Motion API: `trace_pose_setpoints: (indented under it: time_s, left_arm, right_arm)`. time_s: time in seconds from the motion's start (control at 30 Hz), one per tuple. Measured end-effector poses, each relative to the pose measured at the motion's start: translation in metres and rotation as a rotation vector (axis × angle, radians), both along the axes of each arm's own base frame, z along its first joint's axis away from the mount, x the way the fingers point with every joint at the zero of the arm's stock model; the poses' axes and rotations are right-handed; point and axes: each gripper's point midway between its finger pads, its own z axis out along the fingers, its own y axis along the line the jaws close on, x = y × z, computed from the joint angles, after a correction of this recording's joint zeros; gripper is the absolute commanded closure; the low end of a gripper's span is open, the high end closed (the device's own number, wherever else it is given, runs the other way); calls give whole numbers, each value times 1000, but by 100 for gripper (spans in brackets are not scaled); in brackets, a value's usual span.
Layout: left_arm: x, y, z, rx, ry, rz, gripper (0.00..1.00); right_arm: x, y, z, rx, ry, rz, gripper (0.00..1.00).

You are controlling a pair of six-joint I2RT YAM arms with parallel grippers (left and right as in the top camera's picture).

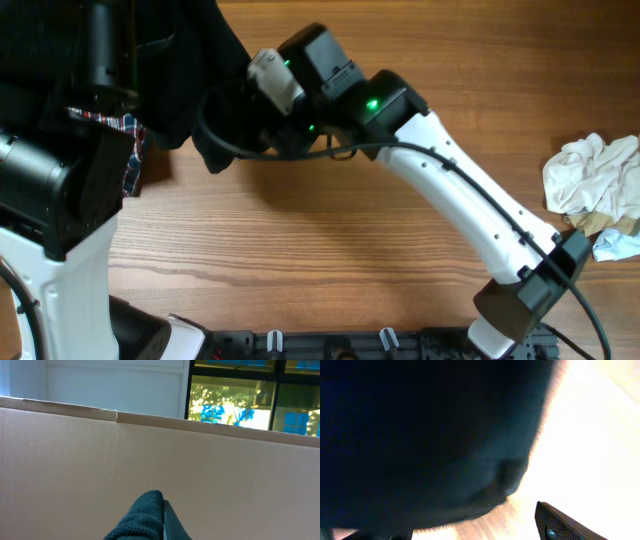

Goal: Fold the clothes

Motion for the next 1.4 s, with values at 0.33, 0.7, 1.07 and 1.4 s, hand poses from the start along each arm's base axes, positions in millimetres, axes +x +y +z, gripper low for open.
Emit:
trace_pose_setpoints:
  time_s: [0.33,0.7,1.07,1.4]
  left_arm:
    - [0,0,0,0,0,0,96]
    - [0,0,0,0,1,0,96]
    - [2,-1,-7,14,30,0,96]
    - [7,1,-24,37,100,25,96]
  right_arm:
    - [3,7,13,106,-1,107,37]
    - [-21,19,17,167,53,248,96]
    - [22,-69,61,65,-90,-375,96]
    - [-4,-262,205,254,-446,-972,96]
